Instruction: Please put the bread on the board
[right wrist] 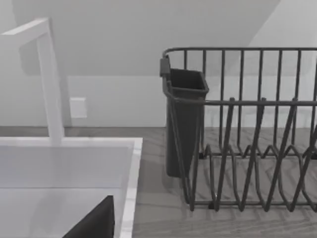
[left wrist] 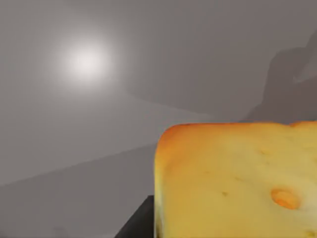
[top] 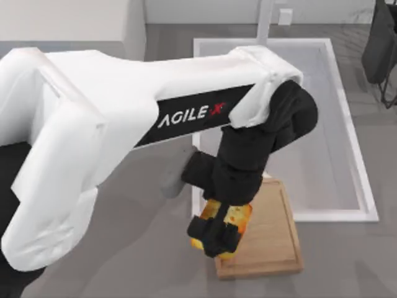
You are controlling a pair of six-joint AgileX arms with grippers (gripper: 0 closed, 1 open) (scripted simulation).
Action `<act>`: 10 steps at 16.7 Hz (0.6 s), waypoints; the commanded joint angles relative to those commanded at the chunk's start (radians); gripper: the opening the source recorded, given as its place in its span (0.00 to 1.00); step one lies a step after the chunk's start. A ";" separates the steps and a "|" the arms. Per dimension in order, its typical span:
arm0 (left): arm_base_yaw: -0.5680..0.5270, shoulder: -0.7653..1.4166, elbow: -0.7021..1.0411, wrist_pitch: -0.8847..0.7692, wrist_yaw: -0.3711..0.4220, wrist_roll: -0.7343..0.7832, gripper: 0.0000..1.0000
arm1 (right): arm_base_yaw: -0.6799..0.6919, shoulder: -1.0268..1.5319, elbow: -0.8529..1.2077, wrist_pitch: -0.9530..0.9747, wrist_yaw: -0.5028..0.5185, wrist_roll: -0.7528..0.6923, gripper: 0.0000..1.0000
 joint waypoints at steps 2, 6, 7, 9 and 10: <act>-0.004 0.017 0.067 0.033 -0.017 -0.160 0.00 | 0.000 0.000 0.000 0.000 0.000 0.000 1.00; -0.001 0.030 0.164 0.090 -0.047 -0.348 0.00 | 0.000 0.000 0.000 0.000 0.000 0.000 1.00; 0.001 0.031 0.176 0.098 -0.051 -0.369 0.00 | 0.000 0.000 0.000 0.000 0.000 0.000 1.00; 0.001 0.031 0.183 0.103 -0.054 -0.381 0.00 | 0.000 0.000 0.000 0.000 0.000 0.000 1.00; 0.001 0.031 0.183 0.103 -0.054 -0.381 0.00 | 0.000 0.000 0.000 0.000 0.000 0.000 1.00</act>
